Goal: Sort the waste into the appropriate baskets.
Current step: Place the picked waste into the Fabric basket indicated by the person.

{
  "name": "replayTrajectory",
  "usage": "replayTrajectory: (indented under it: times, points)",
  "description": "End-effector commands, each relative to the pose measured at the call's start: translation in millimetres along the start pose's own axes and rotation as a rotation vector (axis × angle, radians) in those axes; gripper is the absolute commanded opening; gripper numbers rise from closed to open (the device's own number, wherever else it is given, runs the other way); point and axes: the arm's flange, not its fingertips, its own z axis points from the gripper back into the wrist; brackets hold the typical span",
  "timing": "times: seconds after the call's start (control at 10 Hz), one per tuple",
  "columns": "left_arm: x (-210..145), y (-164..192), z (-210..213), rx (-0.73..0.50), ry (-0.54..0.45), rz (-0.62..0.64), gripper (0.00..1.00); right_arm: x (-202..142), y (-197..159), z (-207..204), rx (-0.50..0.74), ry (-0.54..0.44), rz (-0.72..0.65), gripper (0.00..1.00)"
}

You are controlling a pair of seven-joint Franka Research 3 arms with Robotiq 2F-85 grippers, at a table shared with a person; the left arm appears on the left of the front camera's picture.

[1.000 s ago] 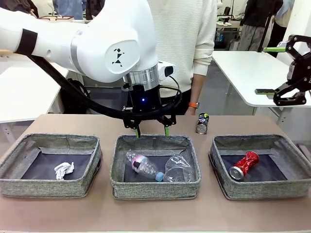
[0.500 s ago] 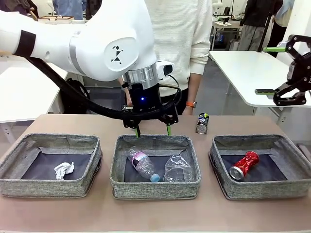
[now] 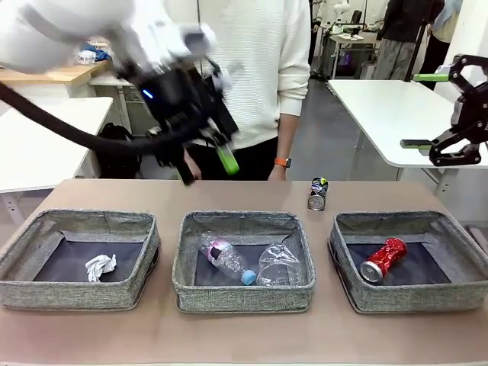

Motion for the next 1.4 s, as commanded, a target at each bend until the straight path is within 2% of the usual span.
replayTrajectory:
  times: [0.0, 0.1, 0.3, 0.5, 0.6, 0.7, 0.8, 0.9, 1.3]
  points:
    - [-34, 38, 34, -0.273, -0.054, -0.066, 1.0, 1, 2, -2, 0.02, 0.007, 0.019, 1.0]
    - [-47, 51, 45, -0.374, -0.122, -0.108, 1.0, 1, 2, -2, 0.02, 0.007, 0.019, 1.0]
    - [-98, 96, 71, -0.673, -0.419, -0.065, 1.0, 1, 2, -2, 0.02, 0.007, 0.019, 1.0]
    - [-153, 141, 90, -0.805, -0.726, 0.103, 1.0, 1, 2, -2, 0.02, 0.007, 0.019, 1.0]
    - [-176, 163, 95, -0.849, -0.795, 0.127, 1.0, 1, 2, -2, 0.02, 0.007, 0.019, 1.0]
    - [-199, 185, 98, -0.881, -0.841, 0.197, 1.0, 1, 2, -2, 0.02, 0.007, 0.019, 1.0]
    - [-218, 203, 97, -0.887, -0.84, 0.235, 1.0, 1, 2, -2, 0.02, 0.007, 0.019, 1.0]
    - [-183, 186, 101, -0.852, -0.757, 0.161, 1.0, 1, 2, -2, 0.02, 0.007, 0.019, 1.0]
    - [-183, 186, 101, -0.852, -0.757, 0.161, 1.0, 1, 2, -2, 0.02, 0.007, 0.019, 1.0]
